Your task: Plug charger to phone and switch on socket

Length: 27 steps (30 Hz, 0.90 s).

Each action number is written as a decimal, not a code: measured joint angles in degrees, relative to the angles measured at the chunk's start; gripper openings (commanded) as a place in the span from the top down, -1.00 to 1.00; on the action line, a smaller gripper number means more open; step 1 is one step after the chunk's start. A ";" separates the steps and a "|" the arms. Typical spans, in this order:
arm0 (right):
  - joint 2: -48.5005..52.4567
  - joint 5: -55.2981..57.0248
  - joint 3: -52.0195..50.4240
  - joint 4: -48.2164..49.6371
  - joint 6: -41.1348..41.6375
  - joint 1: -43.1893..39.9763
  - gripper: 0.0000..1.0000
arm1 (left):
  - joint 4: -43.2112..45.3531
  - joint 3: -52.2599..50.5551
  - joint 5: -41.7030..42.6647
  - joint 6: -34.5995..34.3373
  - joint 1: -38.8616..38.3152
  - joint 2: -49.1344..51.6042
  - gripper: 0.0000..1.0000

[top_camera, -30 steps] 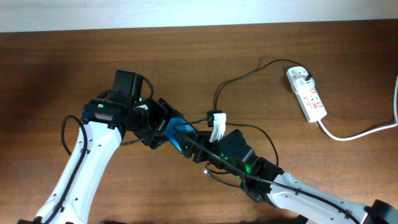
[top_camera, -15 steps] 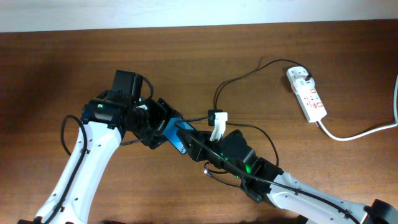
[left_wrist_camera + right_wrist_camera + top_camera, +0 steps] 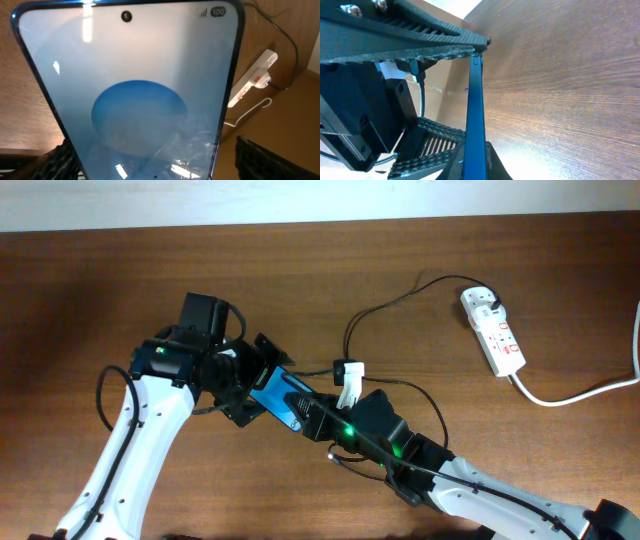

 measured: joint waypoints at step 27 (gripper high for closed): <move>0.46 -31.67 0.00 2.64 47.78 -11.76 0.91 | -7.67 -19.28 -11.21 -15.50 0.00 -46.90 -0.99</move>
